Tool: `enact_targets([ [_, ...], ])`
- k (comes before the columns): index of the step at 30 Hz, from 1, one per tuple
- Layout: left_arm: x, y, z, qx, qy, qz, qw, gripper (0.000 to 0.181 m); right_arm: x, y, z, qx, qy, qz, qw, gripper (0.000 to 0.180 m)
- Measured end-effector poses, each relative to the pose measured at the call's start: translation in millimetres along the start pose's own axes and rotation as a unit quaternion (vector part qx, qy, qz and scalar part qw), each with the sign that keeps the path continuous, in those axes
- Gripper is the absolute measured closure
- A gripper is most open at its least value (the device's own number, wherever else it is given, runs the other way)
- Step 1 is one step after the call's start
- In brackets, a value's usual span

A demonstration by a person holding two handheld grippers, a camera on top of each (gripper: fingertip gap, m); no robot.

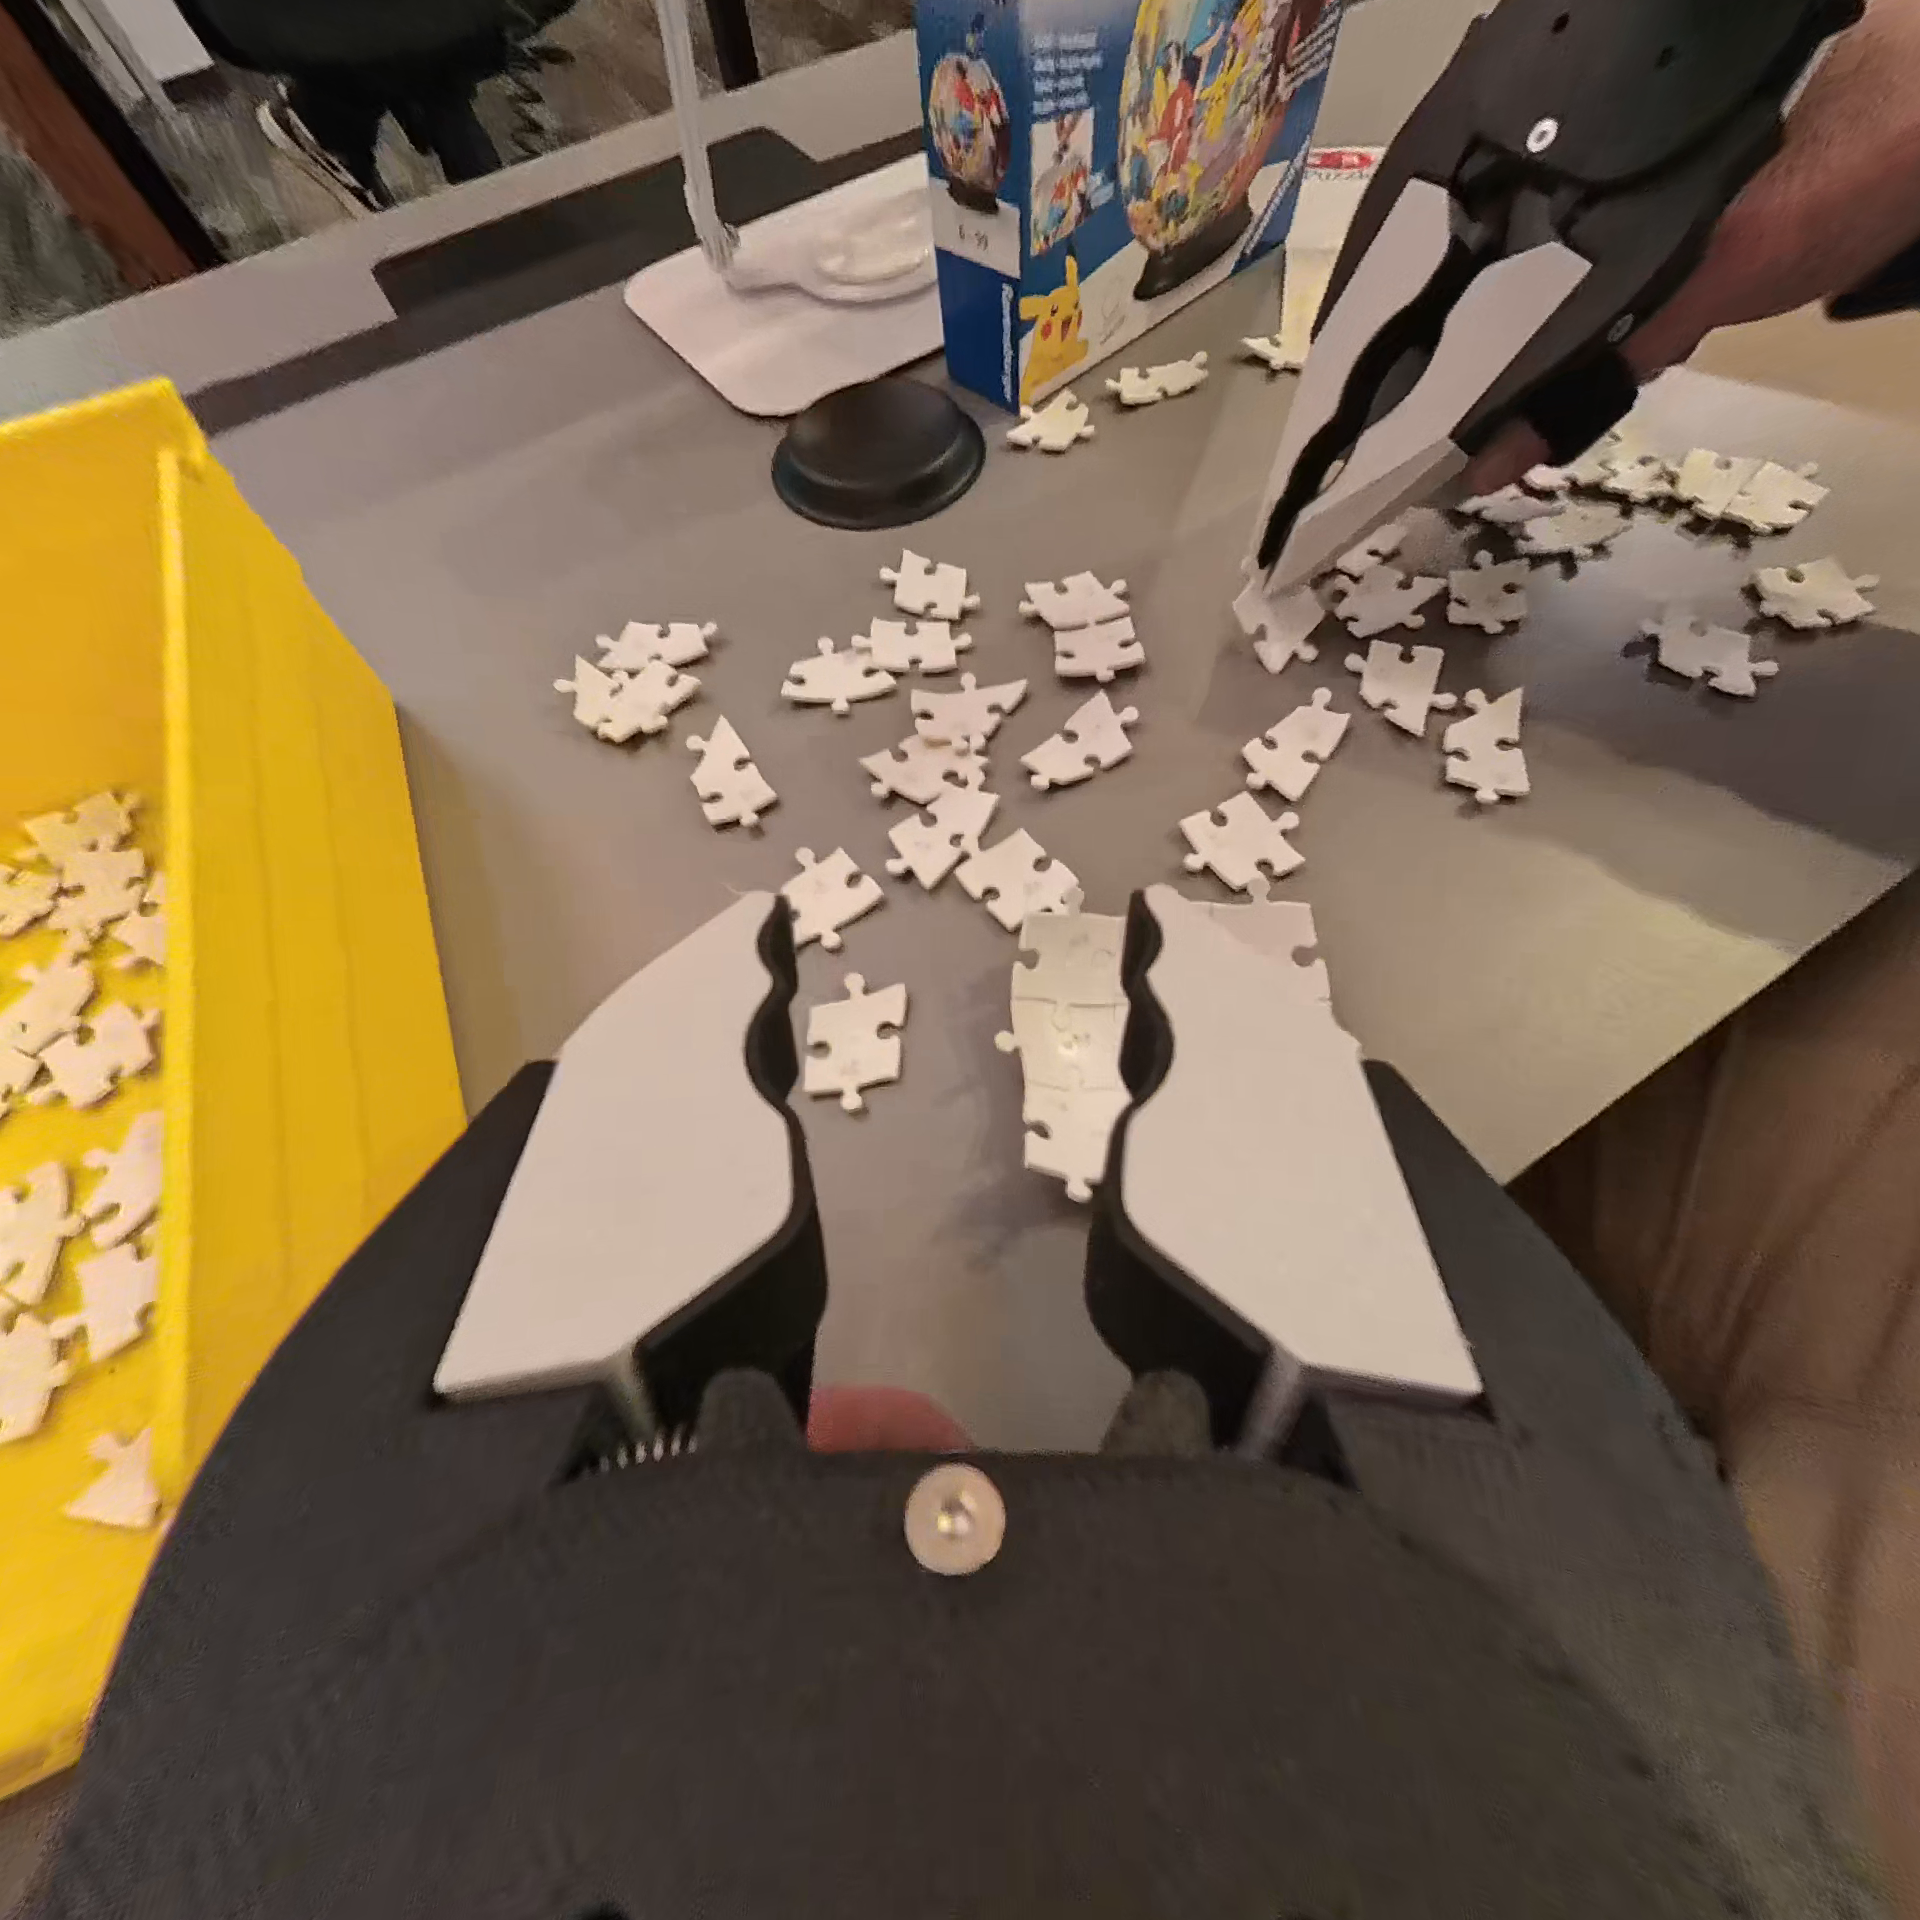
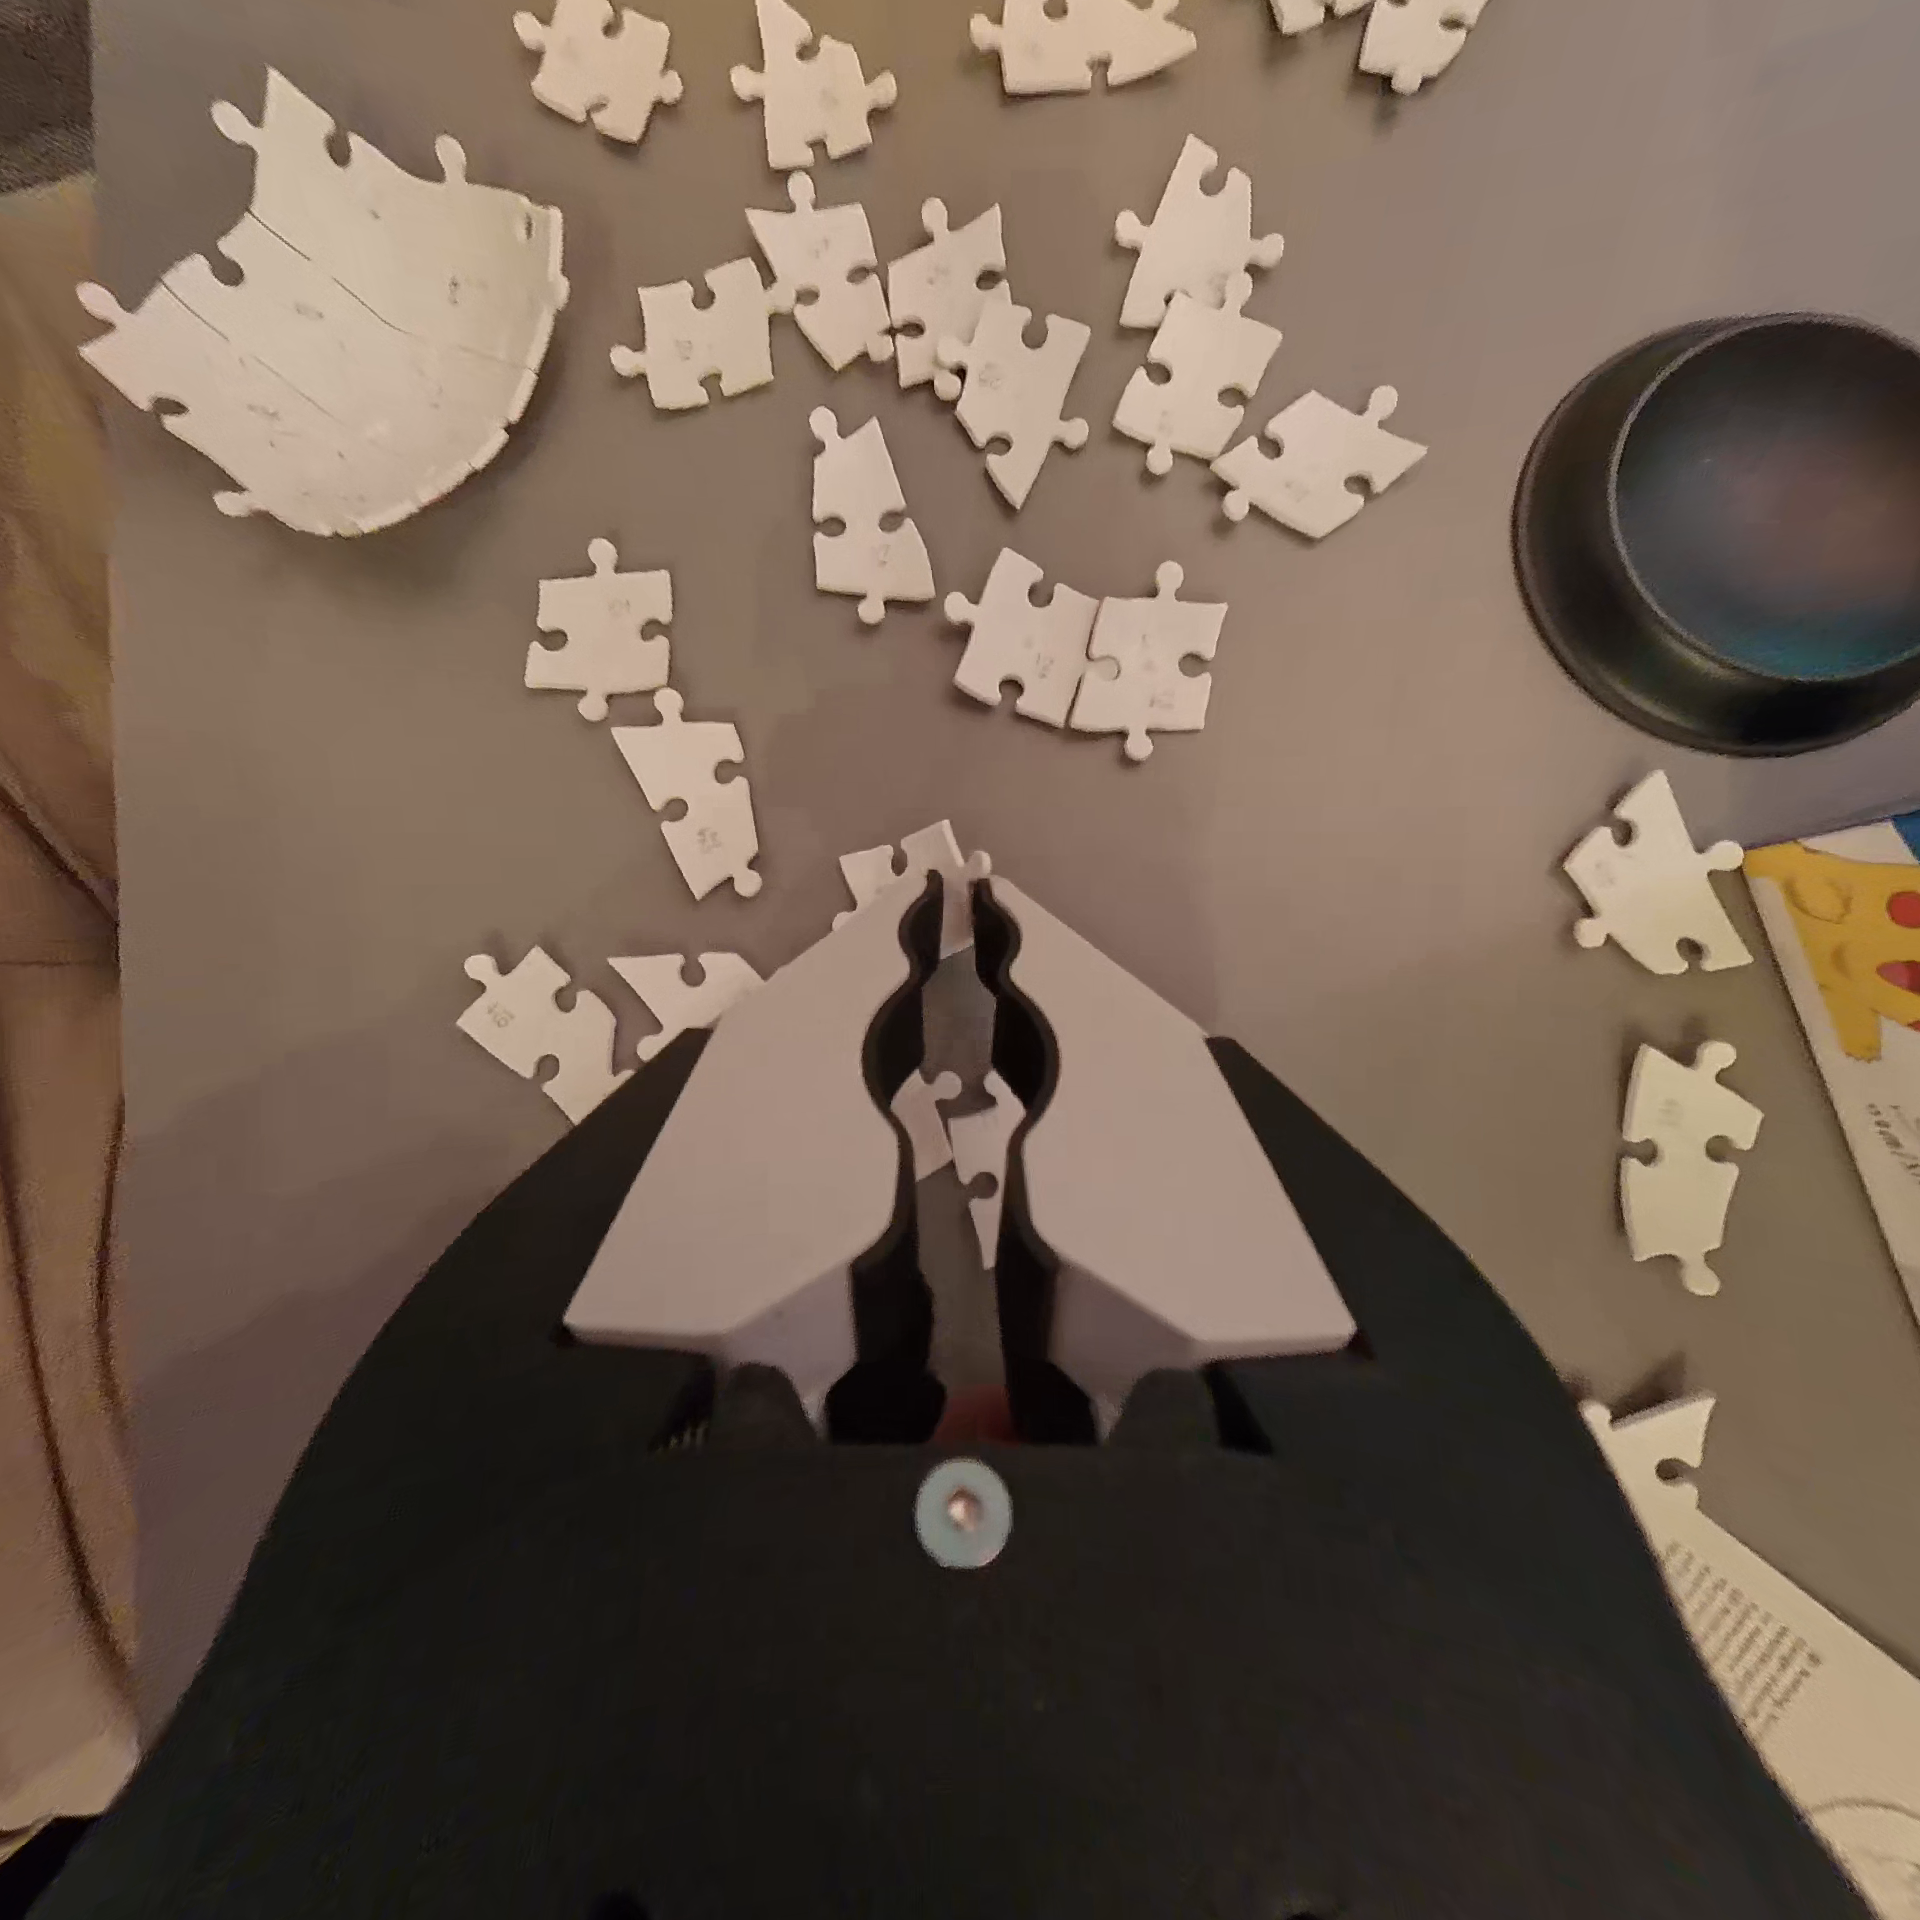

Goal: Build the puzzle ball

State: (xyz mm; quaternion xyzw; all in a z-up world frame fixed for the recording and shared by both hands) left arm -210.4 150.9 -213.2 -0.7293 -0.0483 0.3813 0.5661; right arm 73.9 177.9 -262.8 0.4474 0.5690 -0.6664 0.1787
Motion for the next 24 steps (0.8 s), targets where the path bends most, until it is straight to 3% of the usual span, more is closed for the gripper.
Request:
enact_targets([
  [4,-1,0,3,-0.044,0.008,-0.013,0.999,0.122,-5,-6,6,-0.007,-0.009,-0.025,1.0,0.179],
  [10,13,2,-8,-0.018,0.019,0.001,1.0,0.127,-16,-15,10,0.02,-0.043,-0.082,0.995,0.18],
  [13,21,-4,-13,-0.02,0.04,-0.005,0.999,0.137,-26,-28,8,0.037,-0.067,-0.122,0.99,0.18],
  [17,23,-15,-10,0.009,0.056,-0.007,0.998,0.151,-32,-60,16,0.016,-0.1,-0.151,0.983,0.18],
  [24,30,-25,-15,-0.016,0.171,0.005,0.985,0.156,-17,-124,47,-0.083,-0.129,-0.124,0.98,0.18],
])
Point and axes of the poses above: each gripper's, where its closed fingertips meet, x out along the fingers, y out of its underside, z = x × y across the jaws, the point moved 8 cm from there along -x, back along the fingers, and after that the axes turned 9 degrees about -x, right-handed, at the moved point
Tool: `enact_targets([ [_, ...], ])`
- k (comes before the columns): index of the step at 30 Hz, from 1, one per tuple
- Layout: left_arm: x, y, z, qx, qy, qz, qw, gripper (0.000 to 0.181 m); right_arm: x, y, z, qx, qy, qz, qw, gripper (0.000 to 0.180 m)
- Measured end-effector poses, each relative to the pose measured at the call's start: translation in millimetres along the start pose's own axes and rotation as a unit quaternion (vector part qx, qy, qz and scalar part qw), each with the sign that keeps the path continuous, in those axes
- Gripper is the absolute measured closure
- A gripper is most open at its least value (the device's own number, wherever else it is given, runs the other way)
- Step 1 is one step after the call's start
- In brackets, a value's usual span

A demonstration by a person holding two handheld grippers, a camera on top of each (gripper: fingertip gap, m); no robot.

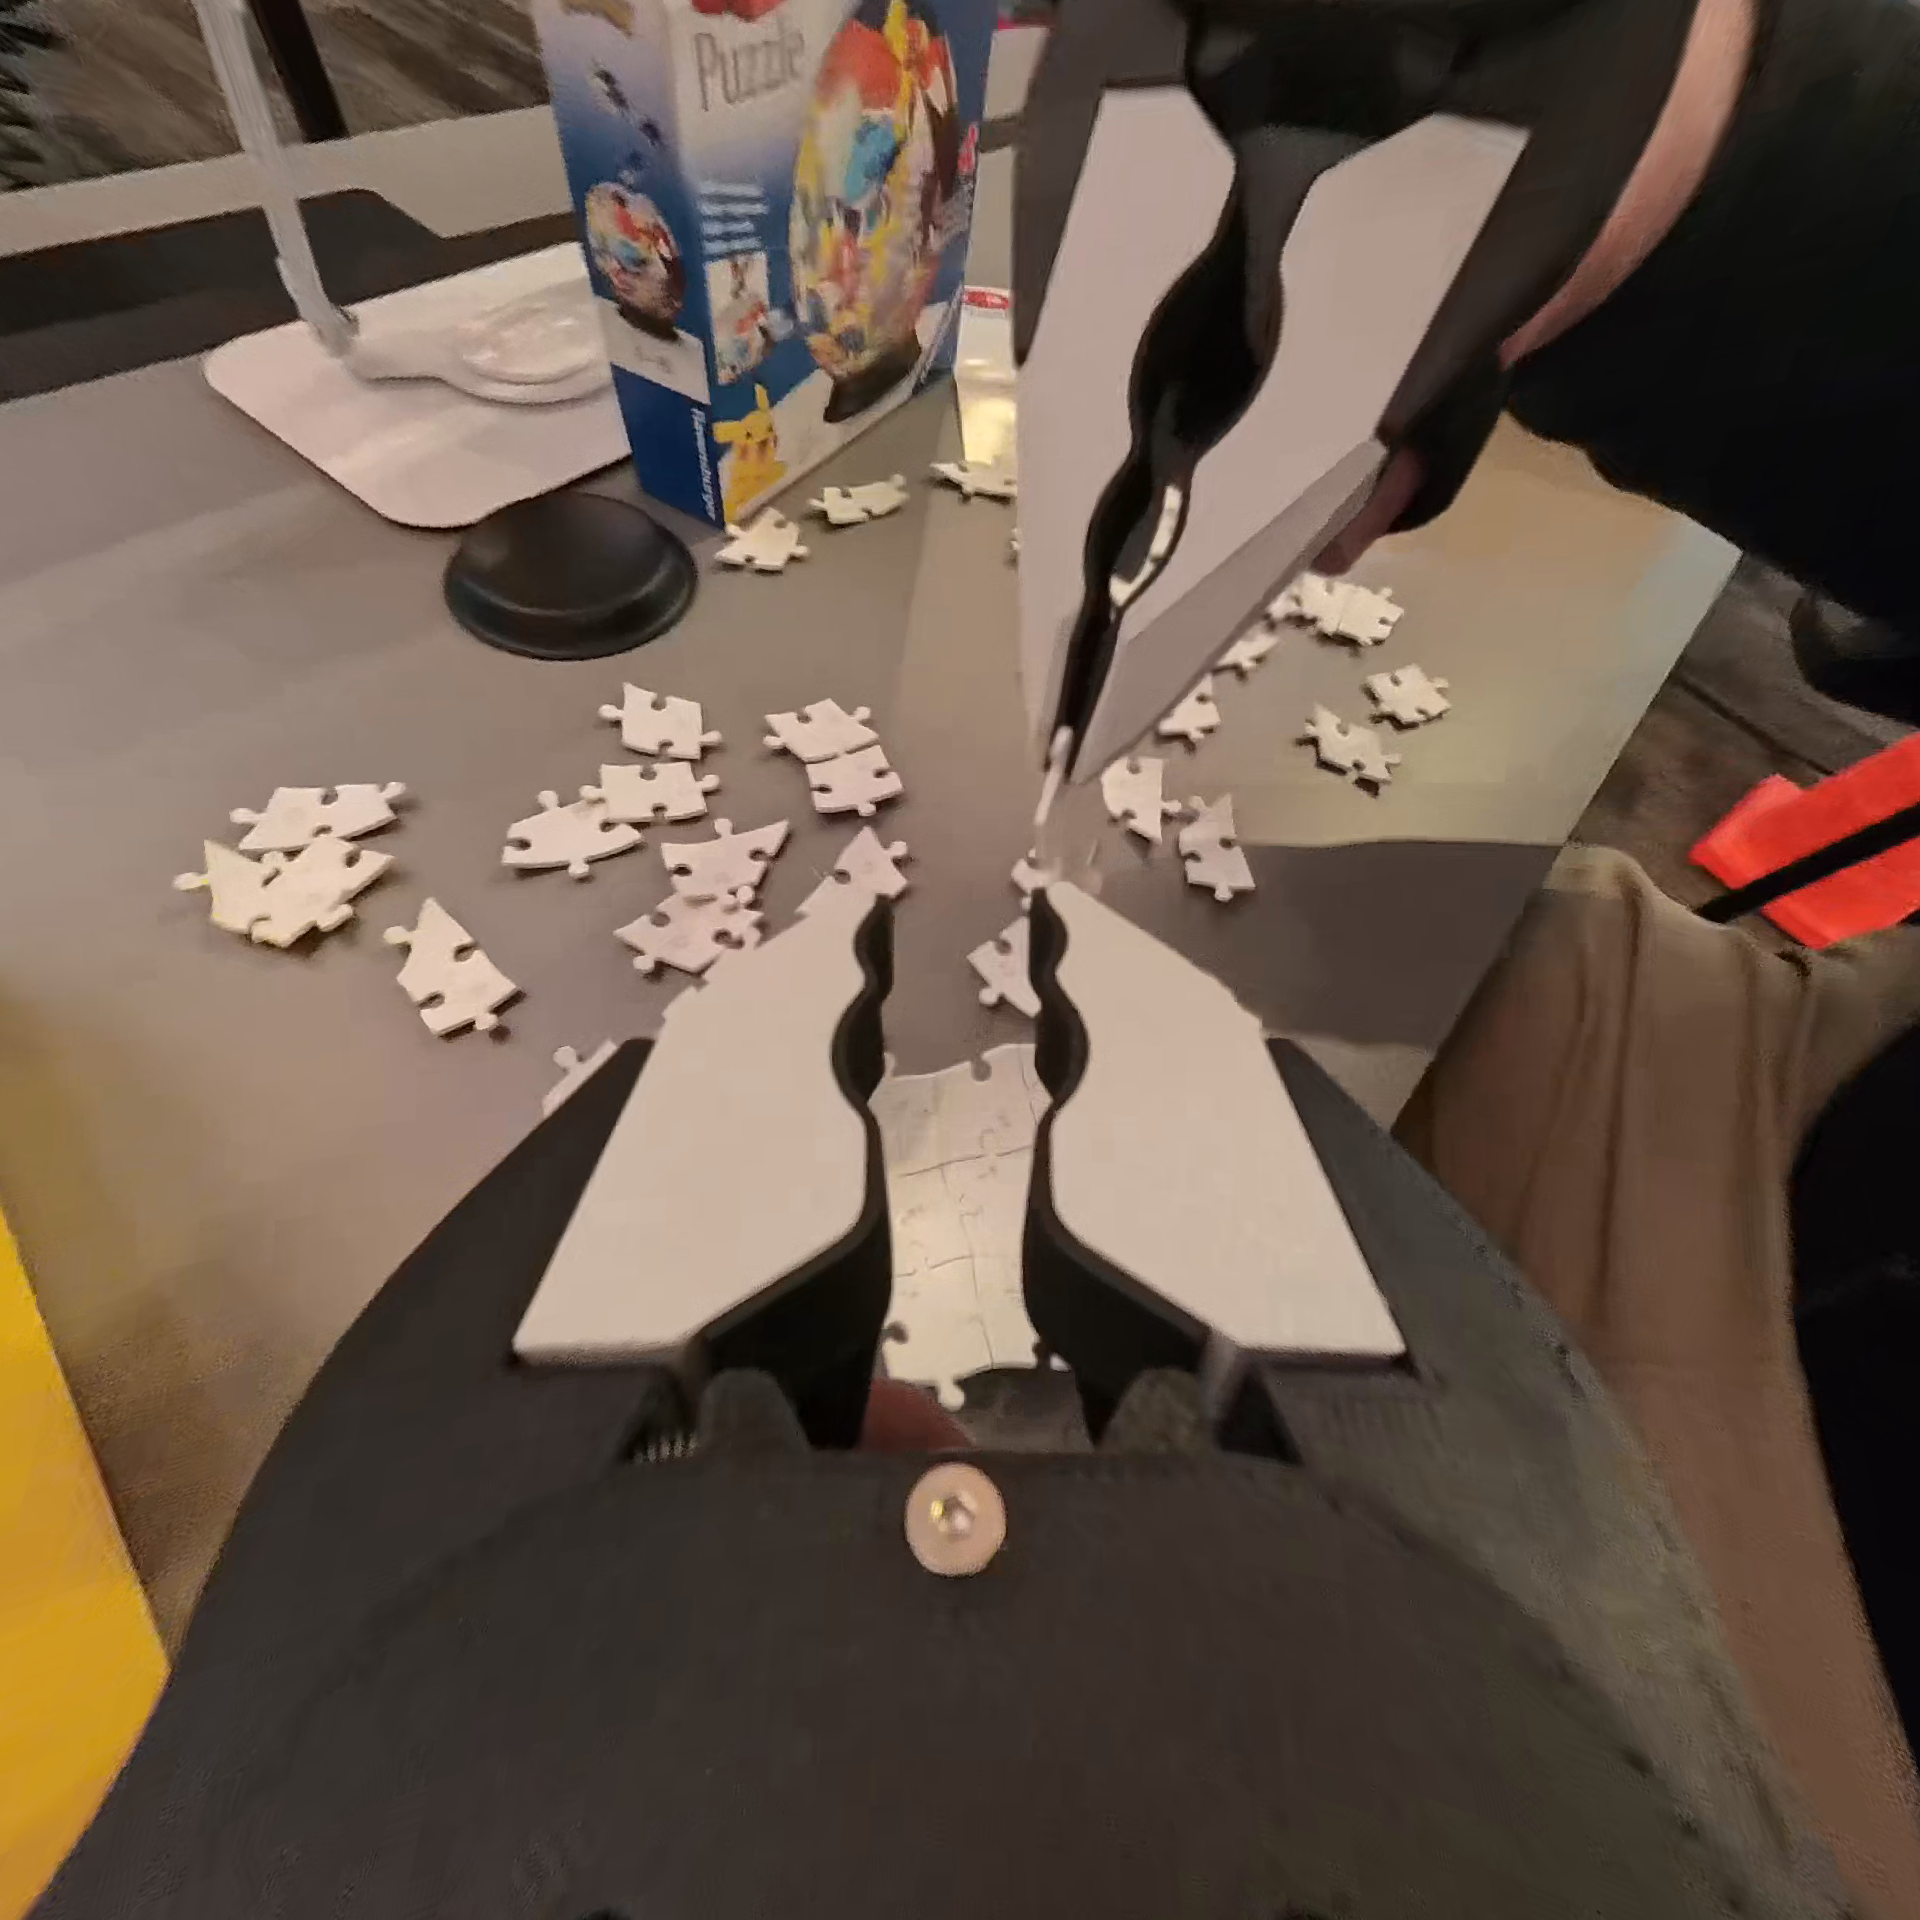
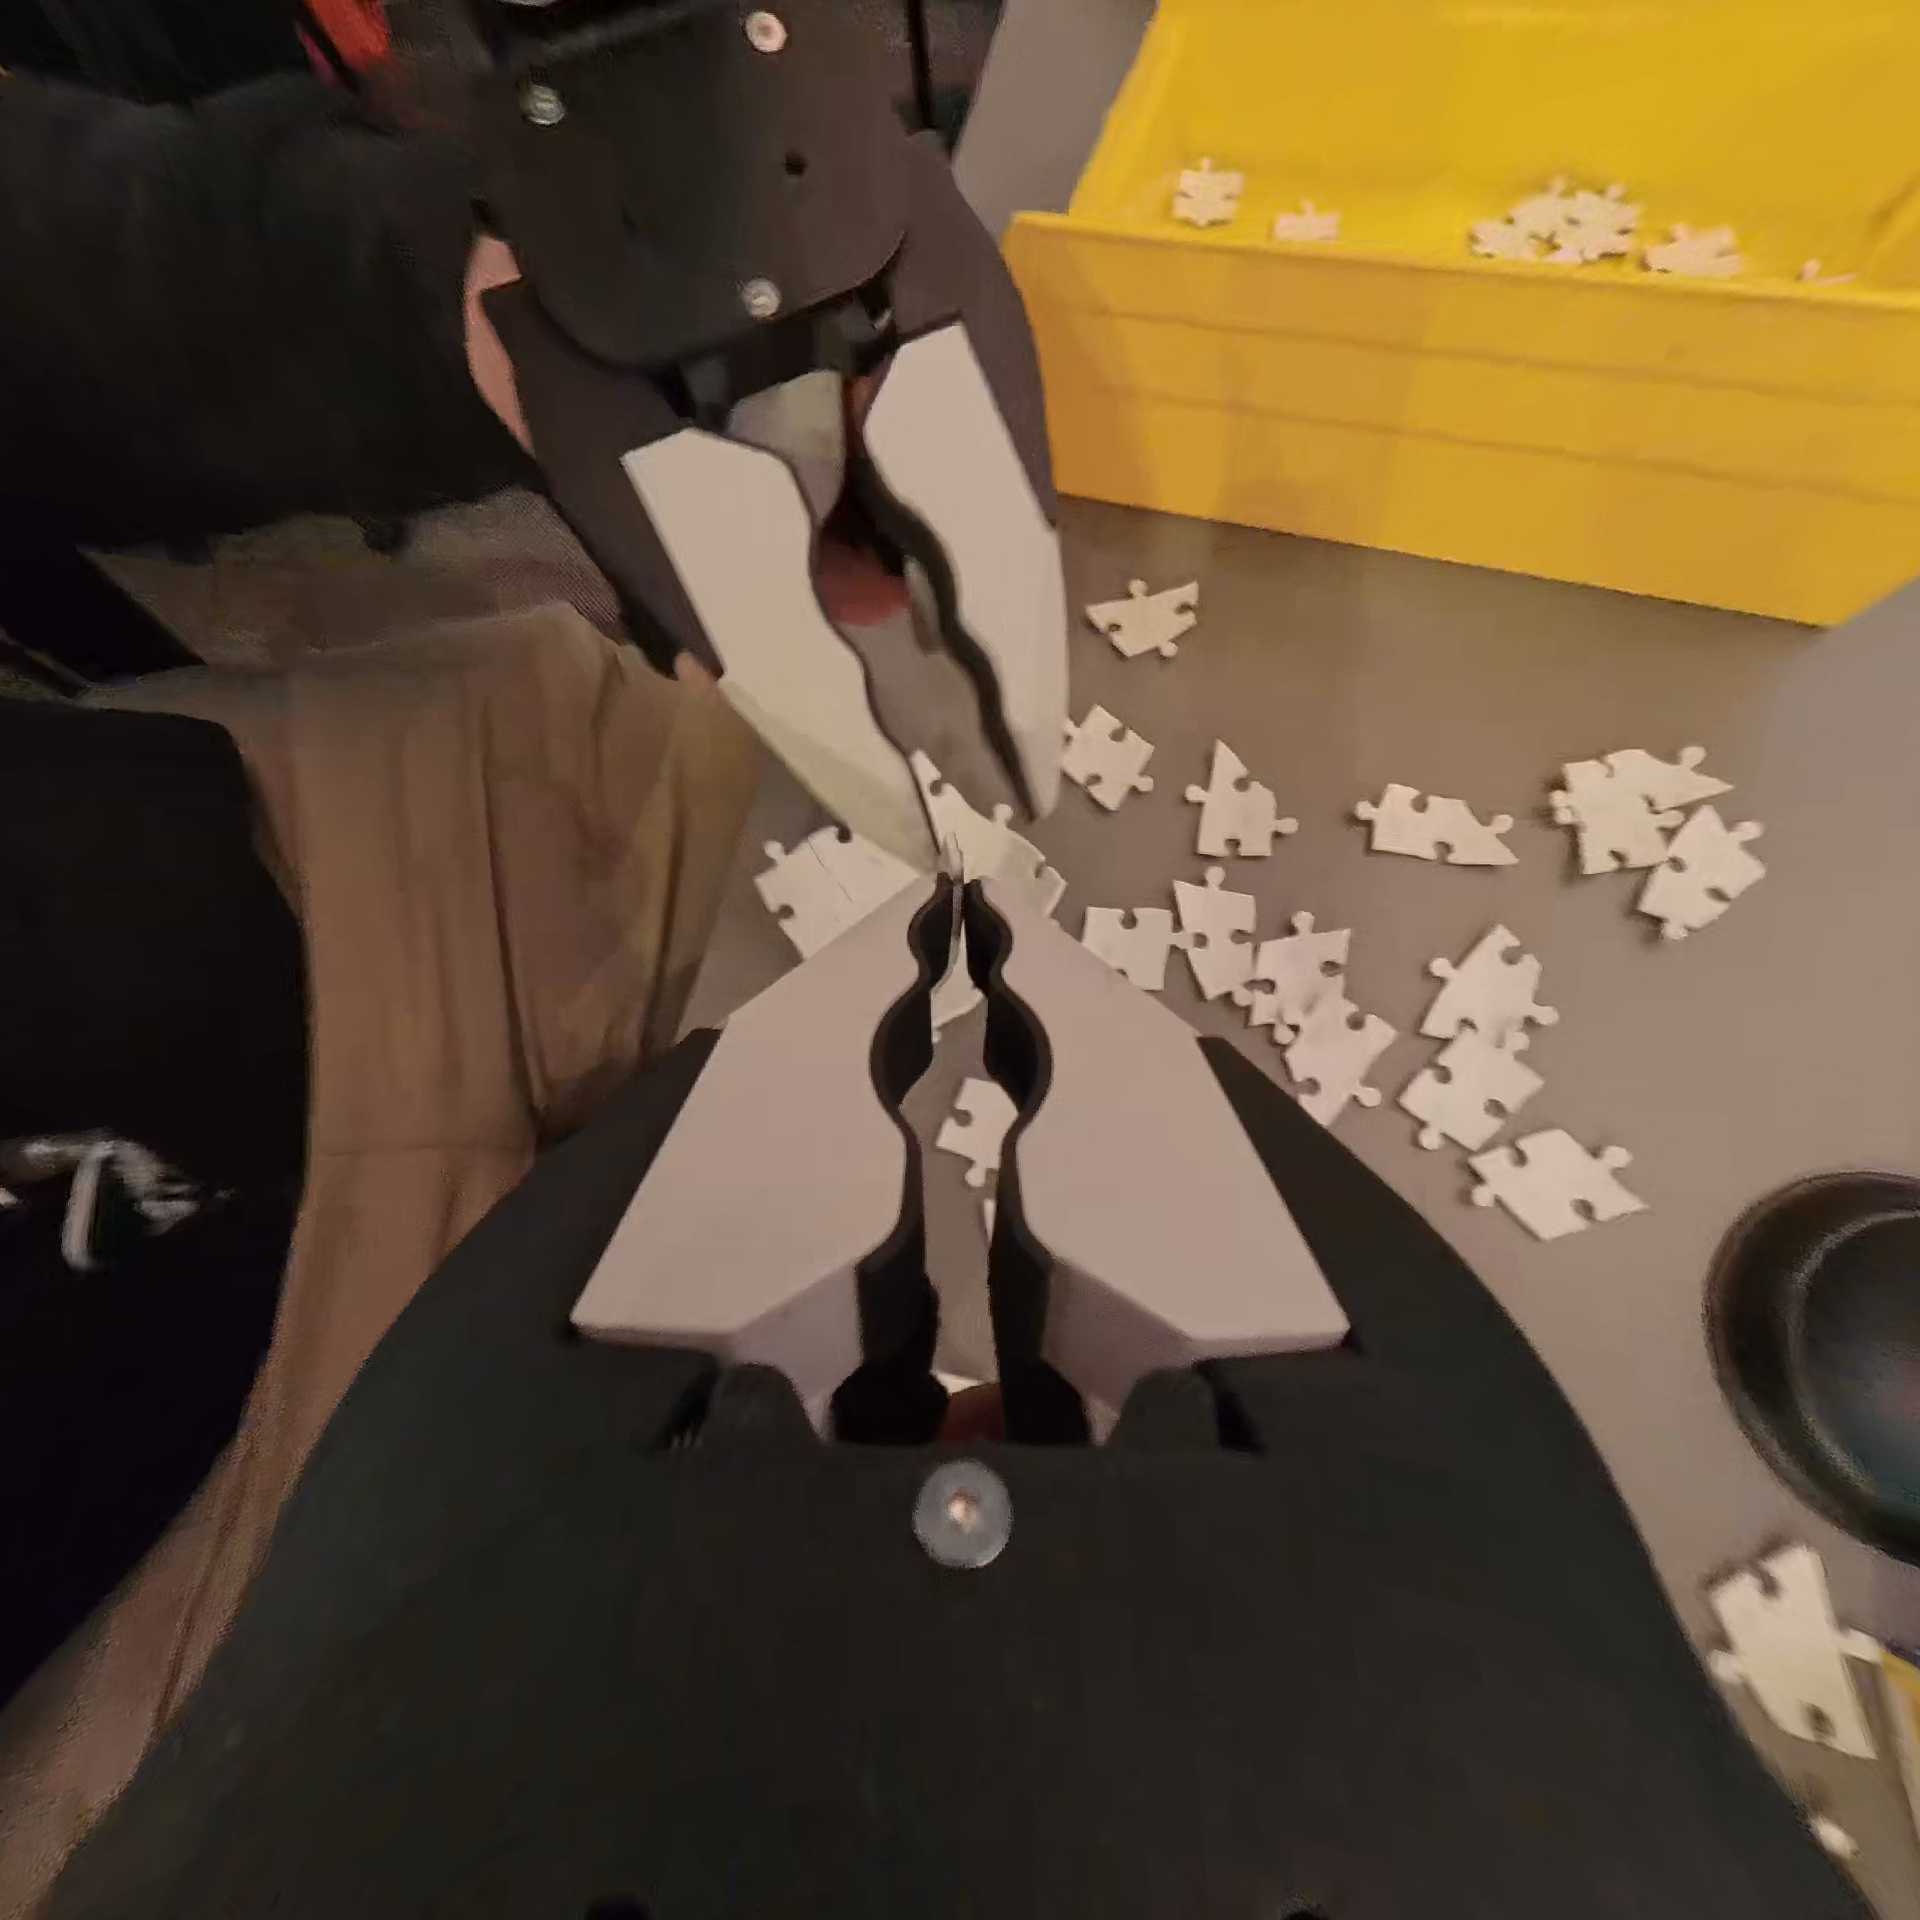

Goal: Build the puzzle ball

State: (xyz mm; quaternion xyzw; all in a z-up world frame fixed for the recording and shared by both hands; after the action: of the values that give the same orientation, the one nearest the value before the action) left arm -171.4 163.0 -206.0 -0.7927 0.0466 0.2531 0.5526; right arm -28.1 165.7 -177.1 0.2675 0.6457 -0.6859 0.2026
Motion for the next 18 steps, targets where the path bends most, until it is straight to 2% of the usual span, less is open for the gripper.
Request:
enact_targets([
  [2,4,6,-3,0.011,0.005,0.017,1.0,0.164,10,-3,0,-0.021,0.008,0.039,0.999,0.18],
  [5,4,8,-4,-0.002,0.029,0.013,0.999,0.175,18,-6,1,-0.026,-0.006,0.033,0.999,0.18],
  [9,4,15,-1,-0.018,0.036,0.016,0.999,0.175,24,-3,0,-0.017,-0.015,0.025,0.999,0.18],
  [12,7,23,0,-0.018,0.047,0.038,0.998,0.168,26,-4,1,-0.017,-0.02,0.019,0.999,0.18],
  [14,7,25,-1,-0.018,0.059,0.034,0.997,0.176,28,-5,3,-0.016,-0.025,0.017,0.999,0.179],
  [18,4,27,6,-0.056,0.08,0.015,0.995,0.178,29,-7,0,0.001,-0.008,-0.007,1.0,0.177],
])
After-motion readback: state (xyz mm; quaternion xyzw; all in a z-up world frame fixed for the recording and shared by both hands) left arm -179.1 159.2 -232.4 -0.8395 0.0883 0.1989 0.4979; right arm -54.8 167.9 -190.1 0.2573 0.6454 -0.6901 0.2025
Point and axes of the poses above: each gripper's, where its closed fingertips meet, x out along the fingers, y out of its underside, z = x × y across the jaws, the point moved 8 cm from there along -x, back along the fingers, and after that the axes turned 9 degrees about -x, right-handed, at the moved point
